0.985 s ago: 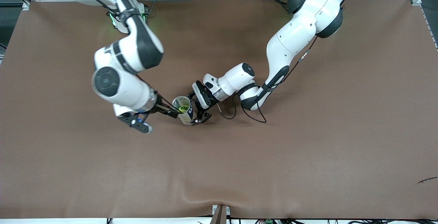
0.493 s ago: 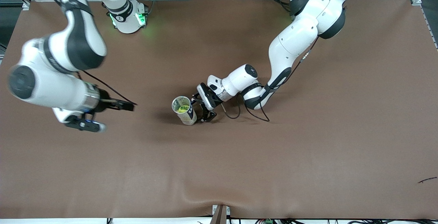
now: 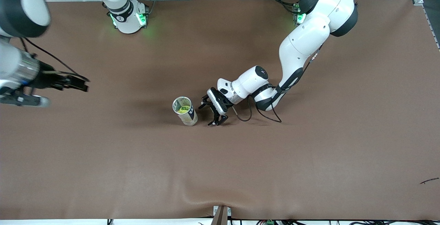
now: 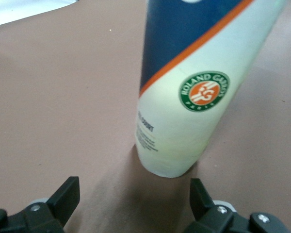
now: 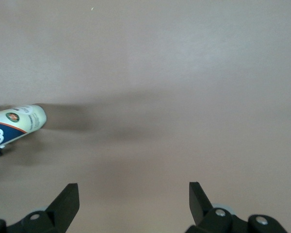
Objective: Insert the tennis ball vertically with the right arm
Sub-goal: 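Open the left gripper and draw it back from the can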
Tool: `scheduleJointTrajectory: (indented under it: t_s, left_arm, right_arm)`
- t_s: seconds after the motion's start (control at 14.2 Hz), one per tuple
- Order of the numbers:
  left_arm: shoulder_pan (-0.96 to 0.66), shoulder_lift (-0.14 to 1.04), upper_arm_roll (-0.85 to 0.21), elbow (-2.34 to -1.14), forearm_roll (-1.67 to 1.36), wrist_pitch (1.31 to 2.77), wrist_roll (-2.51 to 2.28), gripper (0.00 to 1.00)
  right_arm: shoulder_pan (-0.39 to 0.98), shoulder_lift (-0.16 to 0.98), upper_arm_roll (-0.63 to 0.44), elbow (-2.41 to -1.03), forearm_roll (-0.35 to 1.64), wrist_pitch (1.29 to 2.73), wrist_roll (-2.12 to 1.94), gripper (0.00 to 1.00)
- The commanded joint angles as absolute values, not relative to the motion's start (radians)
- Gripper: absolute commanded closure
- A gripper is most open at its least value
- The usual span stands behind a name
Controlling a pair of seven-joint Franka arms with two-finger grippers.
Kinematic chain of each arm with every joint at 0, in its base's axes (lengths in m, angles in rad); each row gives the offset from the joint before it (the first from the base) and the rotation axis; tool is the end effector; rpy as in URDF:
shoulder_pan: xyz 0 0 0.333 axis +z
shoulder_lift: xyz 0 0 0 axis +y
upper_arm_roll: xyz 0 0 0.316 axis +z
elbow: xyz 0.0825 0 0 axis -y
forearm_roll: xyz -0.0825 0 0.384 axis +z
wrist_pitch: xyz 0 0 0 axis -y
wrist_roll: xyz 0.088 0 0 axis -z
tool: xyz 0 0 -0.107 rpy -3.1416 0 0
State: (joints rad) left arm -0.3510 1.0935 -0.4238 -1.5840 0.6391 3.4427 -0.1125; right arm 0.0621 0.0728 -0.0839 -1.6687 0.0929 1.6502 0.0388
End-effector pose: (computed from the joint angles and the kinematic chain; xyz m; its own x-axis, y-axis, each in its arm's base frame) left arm 0.5081 -0.4917 0.1400 0.3893 -0.4803 0.7860 -0.8551 -0.5057 0.1145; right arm 0.5757 -0.0019 0.5442 0.9932 -0.0680 -0.0945 -0.0758 -0.9938 -0.0817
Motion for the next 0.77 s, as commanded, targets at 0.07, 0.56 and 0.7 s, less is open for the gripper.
scheduleJointTrajectory:
  t_s: [0.07, 0.56, 0.7]
  left_arm:
    - [-0.304, 1.023, -0.420, -1.631, 0.646, 3.370, -0.166, 0.00]
    - [-0.226, 0.902, -0.446, -1.623, 0.627, 3.055, -0.276, 0.00]
    - [-0.209, 0.853, -0.446, -1.621, 0.623, 2.902, -0.319, 0.00]
  right_arm:
    - [0.009, 0.018, -0.060, -1.672, 0.058, 1.608, -0.066, 0.00]
    - [-0.011, 0.003, -0.052, -1.537, 0.052, 1.413, -0.046, 0.00]
    - [-0.020, -0.018, -0.054, -1.537, 0.052, 1.385, -0.046, 0.00]
